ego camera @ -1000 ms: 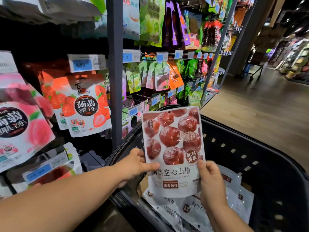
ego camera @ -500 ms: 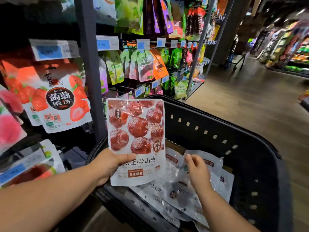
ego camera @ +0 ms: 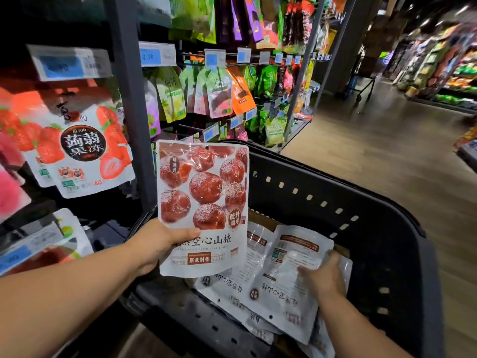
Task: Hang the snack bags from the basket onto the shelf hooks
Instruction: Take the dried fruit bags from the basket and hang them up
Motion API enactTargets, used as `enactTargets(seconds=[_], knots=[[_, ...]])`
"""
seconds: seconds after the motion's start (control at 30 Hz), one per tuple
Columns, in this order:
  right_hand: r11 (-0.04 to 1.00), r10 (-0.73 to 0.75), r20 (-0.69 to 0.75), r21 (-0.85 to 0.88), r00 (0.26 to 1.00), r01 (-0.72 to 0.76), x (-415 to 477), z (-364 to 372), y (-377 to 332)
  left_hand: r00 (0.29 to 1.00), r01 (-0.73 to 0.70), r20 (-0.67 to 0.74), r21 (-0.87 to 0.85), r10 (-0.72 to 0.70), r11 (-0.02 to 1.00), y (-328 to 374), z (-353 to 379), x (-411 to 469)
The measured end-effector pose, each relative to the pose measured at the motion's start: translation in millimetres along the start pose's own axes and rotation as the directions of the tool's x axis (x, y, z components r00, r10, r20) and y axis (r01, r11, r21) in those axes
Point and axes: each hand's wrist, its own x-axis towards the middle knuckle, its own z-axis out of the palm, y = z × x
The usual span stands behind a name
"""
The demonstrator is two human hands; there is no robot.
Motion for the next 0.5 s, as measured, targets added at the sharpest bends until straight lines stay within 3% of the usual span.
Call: enactTargets(seconds=[0.17,0.5], knots=[[0.986,-0.162,0.087,0.065,0.983,0.156,-10,5,-14,1.0,0.0,-0.009,0.013,0.0,1.0,1,-1,0],[0.942,-0.329,0.204,0.138,0.922,0.306,-29,0,-46,0.999,-0.035,-0.018,0.028,0.035,0.999,8,-3,0]])
